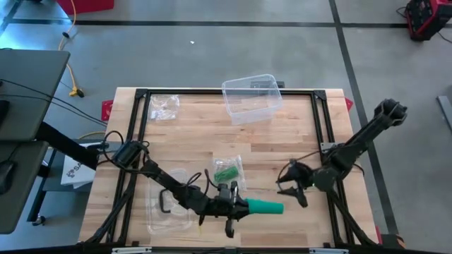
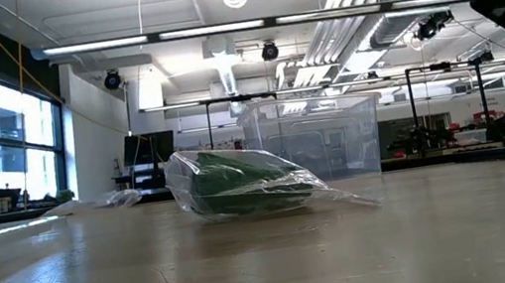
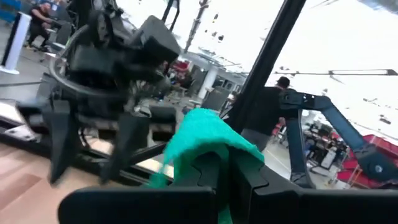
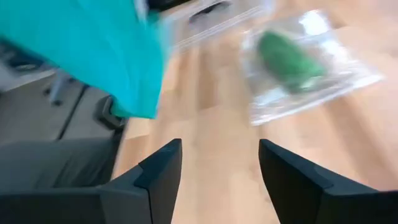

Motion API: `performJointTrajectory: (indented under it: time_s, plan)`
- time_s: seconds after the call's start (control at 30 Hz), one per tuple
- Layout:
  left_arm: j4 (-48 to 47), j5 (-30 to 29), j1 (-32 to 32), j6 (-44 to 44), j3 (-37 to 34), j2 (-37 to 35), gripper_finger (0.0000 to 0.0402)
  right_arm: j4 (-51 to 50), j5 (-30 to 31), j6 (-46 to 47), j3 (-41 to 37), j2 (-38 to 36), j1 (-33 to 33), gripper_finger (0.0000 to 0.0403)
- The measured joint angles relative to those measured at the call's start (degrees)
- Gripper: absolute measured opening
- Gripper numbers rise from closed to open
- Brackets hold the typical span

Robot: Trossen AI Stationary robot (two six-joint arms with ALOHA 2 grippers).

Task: Roll bandage
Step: Roll the blue bandage

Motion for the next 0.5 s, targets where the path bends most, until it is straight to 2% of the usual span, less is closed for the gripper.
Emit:
performJointTrajectory:
  time_s: [0.13,0.23,0.37,0.5]
  plan:
    - [-2.95,-4.31,0.03,-2.32,0.00,0.00,0.0001,-6.61,3.06,1.99,0.00,-4.57,0.89,0.0203]
    - [-4.62,-7.69,0.42,-5.28,0.00,0.07,0.0001,-7.20,2.58,0.24,0.00,-4.11,5.21,0.0199]
    - [-7.33,-10.48,1.42,-7.94,0.00,0.07,0.0001,-5.25,2.90,0.86,0.02,2.04,13.61,0.0195]
    - [-12.22,-10.49,3.75,-14.99,0.02,0.86,0.0001,5.81,7.77,3.18,0.16,12.91,21.43,0.0193]
